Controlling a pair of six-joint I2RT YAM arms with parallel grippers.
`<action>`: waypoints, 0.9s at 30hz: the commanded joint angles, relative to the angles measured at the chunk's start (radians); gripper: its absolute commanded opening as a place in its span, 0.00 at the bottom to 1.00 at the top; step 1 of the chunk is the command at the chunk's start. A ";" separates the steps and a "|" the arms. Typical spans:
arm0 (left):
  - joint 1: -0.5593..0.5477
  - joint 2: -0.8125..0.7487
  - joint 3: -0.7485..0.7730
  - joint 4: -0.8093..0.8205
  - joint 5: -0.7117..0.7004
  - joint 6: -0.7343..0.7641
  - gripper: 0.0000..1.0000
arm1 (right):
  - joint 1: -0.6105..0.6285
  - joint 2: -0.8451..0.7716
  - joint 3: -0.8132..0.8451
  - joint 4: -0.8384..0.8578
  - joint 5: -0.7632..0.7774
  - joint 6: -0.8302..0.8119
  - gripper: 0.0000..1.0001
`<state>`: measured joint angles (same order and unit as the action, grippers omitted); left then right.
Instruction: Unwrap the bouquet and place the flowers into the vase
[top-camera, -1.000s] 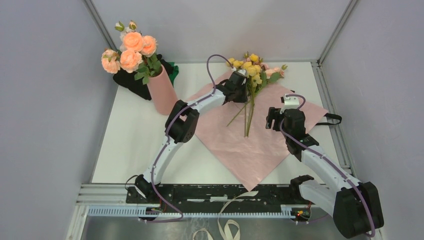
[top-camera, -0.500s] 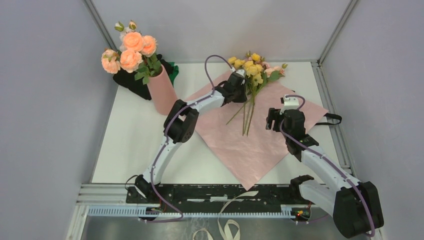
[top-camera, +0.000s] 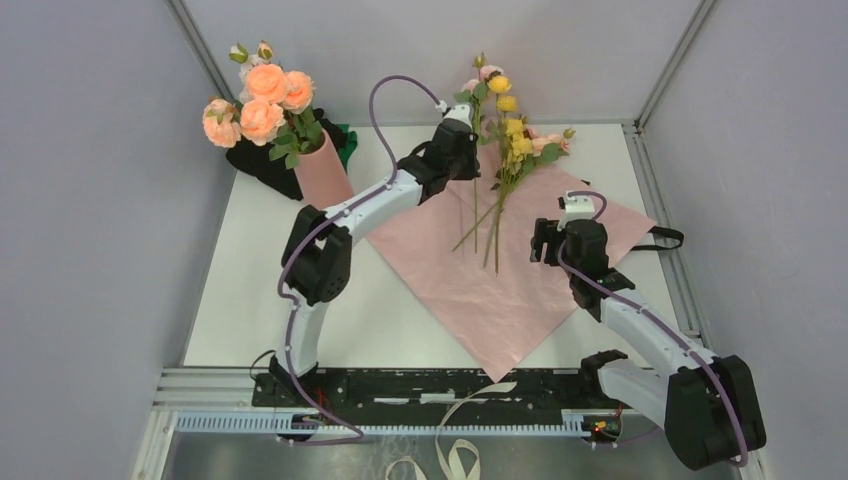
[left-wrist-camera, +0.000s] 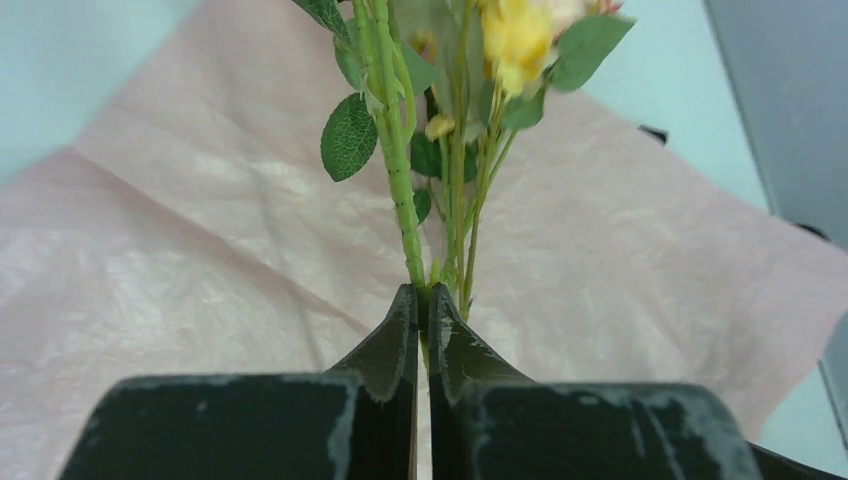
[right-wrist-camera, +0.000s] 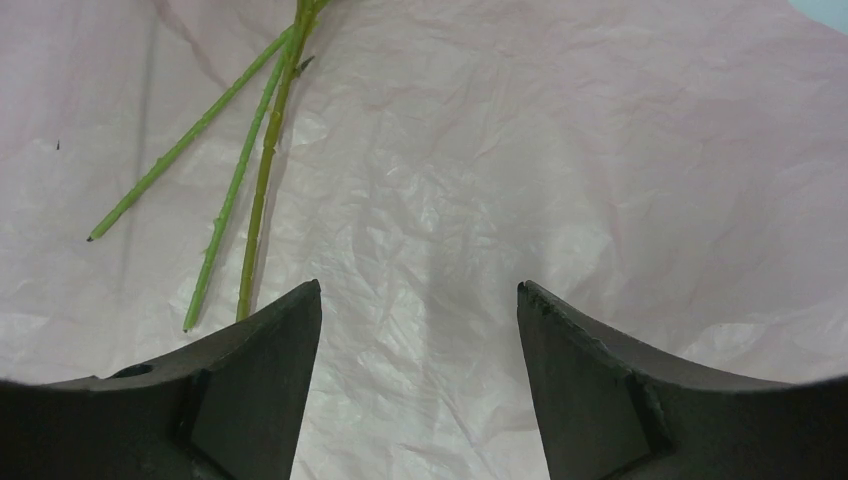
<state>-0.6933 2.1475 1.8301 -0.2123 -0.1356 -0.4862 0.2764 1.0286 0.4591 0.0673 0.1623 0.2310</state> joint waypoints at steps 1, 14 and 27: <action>0.004 -0.119 -0.021 0.028 -0.088 0.063 0.02 | -0.005 0.008 -0.005 0.050 -0.011 0.005 0.78; -0.026 -0.398 -0.317 0.288 -0.291 0.232 0.02 | -0.004 0.075 0.039 0.093 -0.074 0.027 0.78; -0.035 -0.715 -0.505 0.659 -0.578 0.668 0.02 | -0.003 0.116 0.024 0.145 -0.109 0.045 0.78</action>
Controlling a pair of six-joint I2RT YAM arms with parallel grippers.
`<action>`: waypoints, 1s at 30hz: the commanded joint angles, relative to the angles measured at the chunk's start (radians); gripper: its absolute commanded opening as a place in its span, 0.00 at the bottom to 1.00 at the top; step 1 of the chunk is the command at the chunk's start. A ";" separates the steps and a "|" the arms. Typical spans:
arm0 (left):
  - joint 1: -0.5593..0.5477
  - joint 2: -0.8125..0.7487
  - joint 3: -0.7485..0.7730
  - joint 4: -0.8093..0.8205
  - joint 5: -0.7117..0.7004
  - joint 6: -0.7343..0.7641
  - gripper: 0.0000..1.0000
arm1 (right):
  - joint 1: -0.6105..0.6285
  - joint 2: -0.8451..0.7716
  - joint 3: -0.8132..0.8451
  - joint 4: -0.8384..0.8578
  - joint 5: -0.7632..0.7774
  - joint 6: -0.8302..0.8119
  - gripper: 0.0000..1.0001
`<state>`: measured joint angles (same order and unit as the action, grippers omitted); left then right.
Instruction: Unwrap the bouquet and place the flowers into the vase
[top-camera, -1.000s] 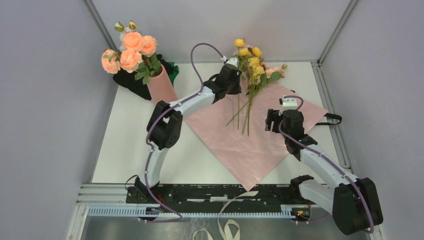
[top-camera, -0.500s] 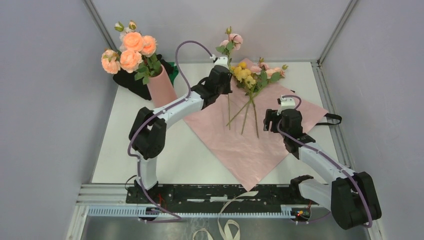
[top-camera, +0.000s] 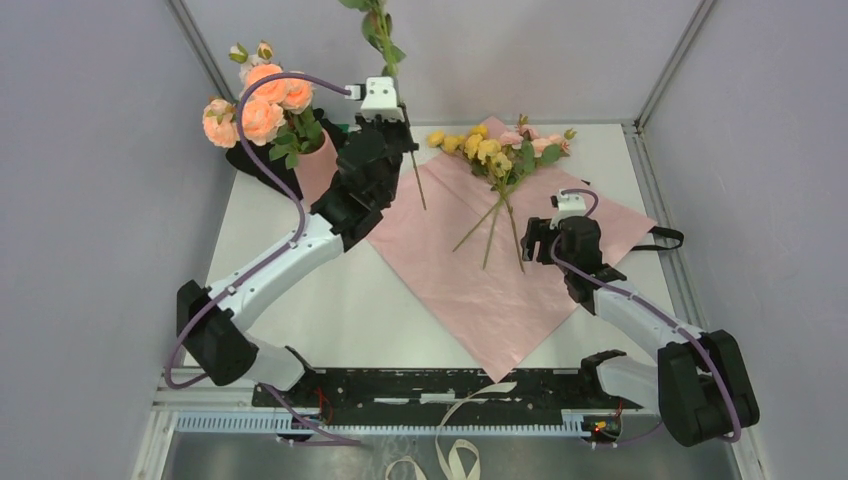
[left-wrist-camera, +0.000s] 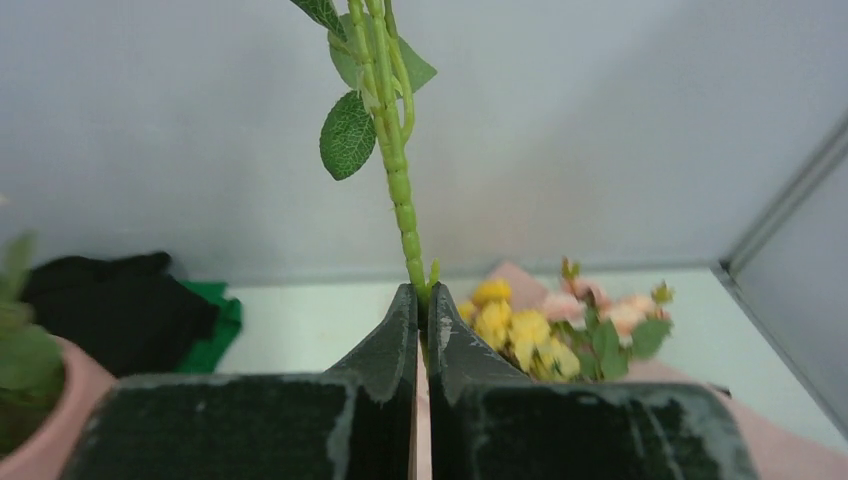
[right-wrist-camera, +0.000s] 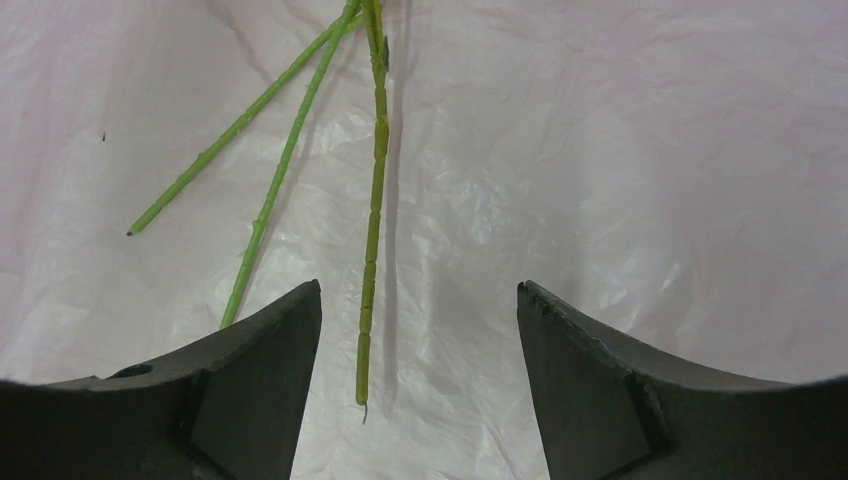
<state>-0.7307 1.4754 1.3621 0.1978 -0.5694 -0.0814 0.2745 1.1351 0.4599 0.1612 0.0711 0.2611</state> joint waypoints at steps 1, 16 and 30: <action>0.004 -0.038 -0.027 0.273 -0.156 0.309 0.02 | -0.002 0.012 0.023 0.053 -0.020 0.016 0.78; 0.203 0.032 0.046 0.606 -0.161 0.625 0.02 | -0.002 0.028 0.021 0.050 -0.027 -0.002 0.78; 0.379 0.100 0.170 0.500 -0.090 0.609 0.02 | -0.002 0.057 0.014 0.064 -0.030 -0.007 0.78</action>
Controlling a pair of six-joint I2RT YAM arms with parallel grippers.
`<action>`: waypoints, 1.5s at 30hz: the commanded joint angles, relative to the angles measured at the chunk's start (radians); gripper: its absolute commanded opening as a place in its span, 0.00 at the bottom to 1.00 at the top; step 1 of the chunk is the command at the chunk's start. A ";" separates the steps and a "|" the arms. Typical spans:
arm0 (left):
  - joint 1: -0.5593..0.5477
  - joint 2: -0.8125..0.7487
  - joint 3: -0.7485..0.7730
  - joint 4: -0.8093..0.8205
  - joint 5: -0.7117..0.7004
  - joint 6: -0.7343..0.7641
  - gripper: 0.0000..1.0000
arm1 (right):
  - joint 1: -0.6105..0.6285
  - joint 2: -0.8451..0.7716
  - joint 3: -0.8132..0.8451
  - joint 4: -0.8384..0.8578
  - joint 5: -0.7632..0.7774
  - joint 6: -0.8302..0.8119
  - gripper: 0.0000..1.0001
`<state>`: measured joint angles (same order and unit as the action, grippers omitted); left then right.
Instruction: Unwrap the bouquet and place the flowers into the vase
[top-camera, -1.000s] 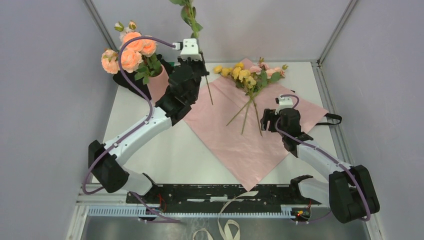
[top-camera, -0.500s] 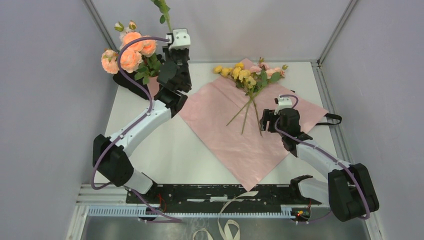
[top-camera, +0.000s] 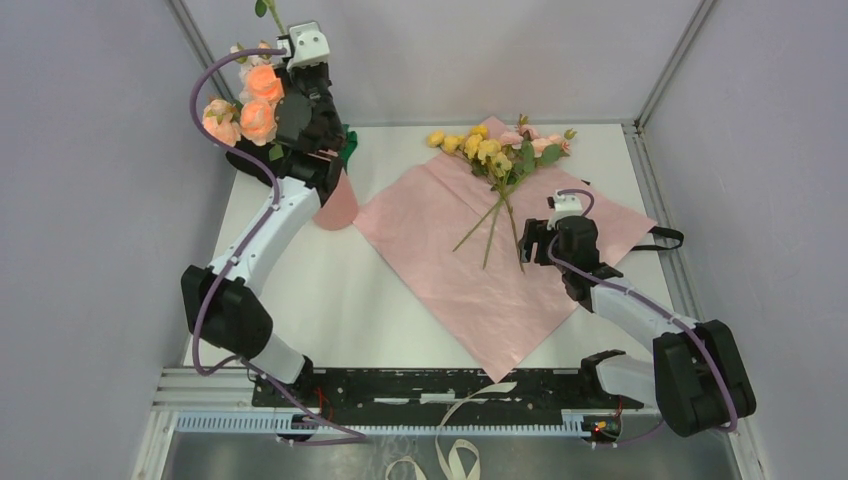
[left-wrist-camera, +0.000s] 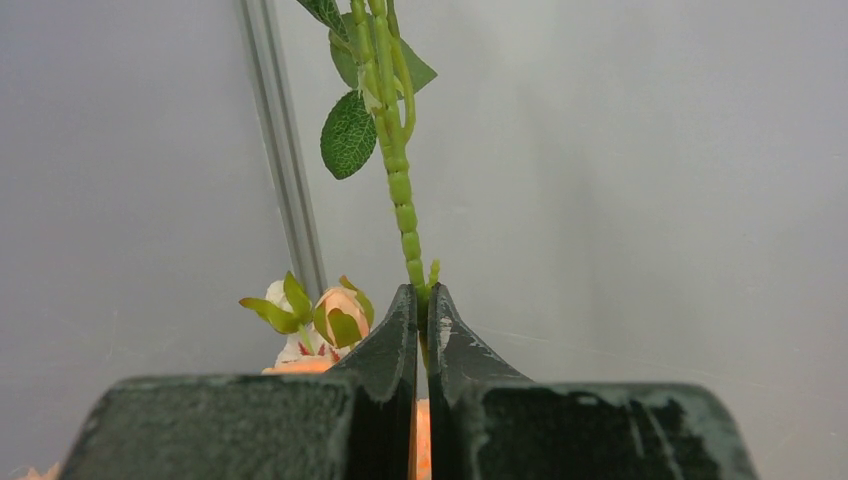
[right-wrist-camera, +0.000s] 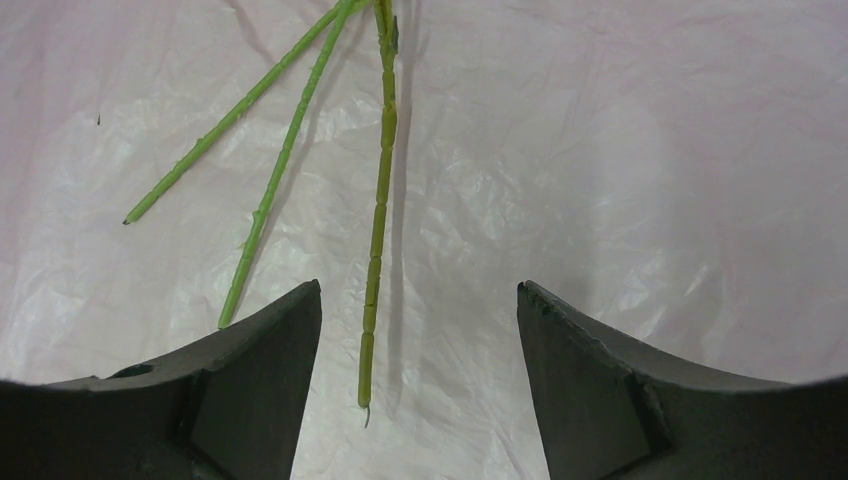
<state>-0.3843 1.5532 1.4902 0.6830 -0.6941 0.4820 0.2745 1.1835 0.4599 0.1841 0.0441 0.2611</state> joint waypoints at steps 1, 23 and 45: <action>0.043 0.025 0.038 0.011 0.035 0.034 0.02 | -0.002 0.011 0.014 0.043 -0.004 -0.006 0.78; 0.051 -0.053 -0.254 0.017 0.008 -0.191 0.02 | -0.002 0.031 0.032 0.034 -0.011 -0.013 0.78; -0.071 -0.106 -0.518 0.035 -0.210 -0.282 0.02 | -0.002 0.039 0.018 0.046 -0.026 -0.008 0.78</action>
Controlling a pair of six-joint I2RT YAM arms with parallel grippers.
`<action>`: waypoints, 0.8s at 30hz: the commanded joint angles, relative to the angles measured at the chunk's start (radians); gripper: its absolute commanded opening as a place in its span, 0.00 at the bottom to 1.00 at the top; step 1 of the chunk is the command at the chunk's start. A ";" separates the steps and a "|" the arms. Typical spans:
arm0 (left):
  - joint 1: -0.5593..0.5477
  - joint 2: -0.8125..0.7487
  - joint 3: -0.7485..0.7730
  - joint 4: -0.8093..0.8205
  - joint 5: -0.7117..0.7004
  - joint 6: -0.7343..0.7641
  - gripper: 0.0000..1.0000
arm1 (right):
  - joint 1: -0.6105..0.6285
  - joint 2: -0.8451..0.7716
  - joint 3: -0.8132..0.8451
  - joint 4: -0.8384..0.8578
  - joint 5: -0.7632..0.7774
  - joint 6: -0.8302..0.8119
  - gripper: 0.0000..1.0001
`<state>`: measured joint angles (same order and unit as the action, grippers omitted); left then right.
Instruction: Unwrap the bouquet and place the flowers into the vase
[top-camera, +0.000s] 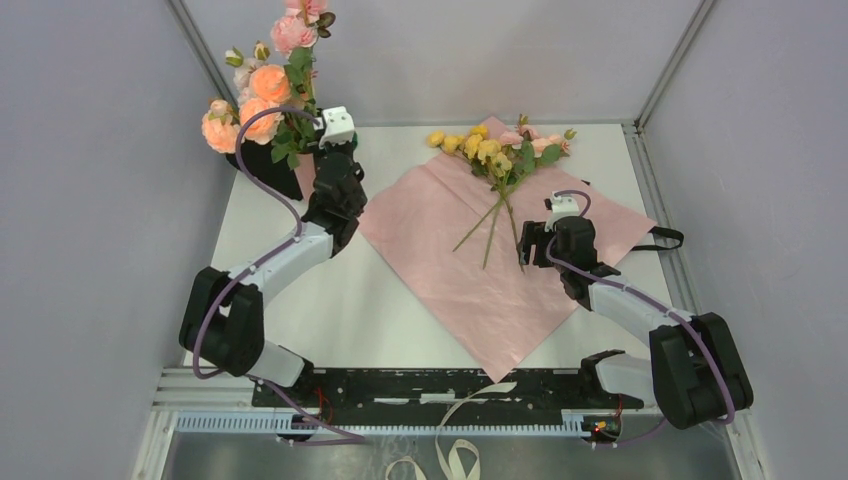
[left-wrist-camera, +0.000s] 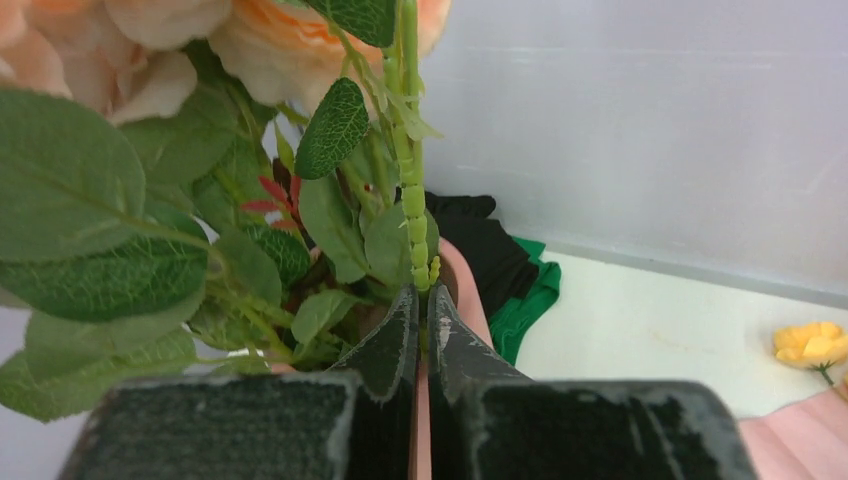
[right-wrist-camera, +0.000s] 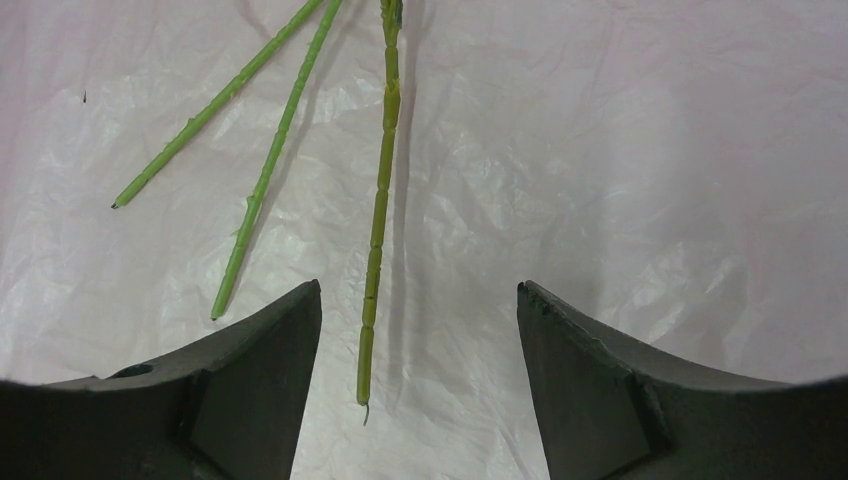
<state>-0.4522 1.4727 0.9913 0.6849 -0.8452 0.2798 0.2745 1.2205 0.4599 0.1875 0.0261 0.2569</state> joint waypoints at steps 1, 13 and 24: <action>-0.005 -0.023 -0.027 0.028 -0.068 -0.088 0.02 | -0.002 0.002 0.017 0.042 -0.008 -0.006 0.78; -0.024 -0.093 -0.056 -0.066 -0.066 -0.200 0.82 | -0.002 0.015 0.016 0.045 -0.013 -0.005 0.78; -0.165 -0.116 0.066 -0.391 -0.037 -0.342 0.82 | -0.002 0.028 0.027 0.053 -0.019 0.002 0.78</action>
<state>-0.5701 1.3918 0.9829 0.4534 -0.8890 0.0803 0.2745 1.2419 0.4599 0.2031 0.0143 0.2573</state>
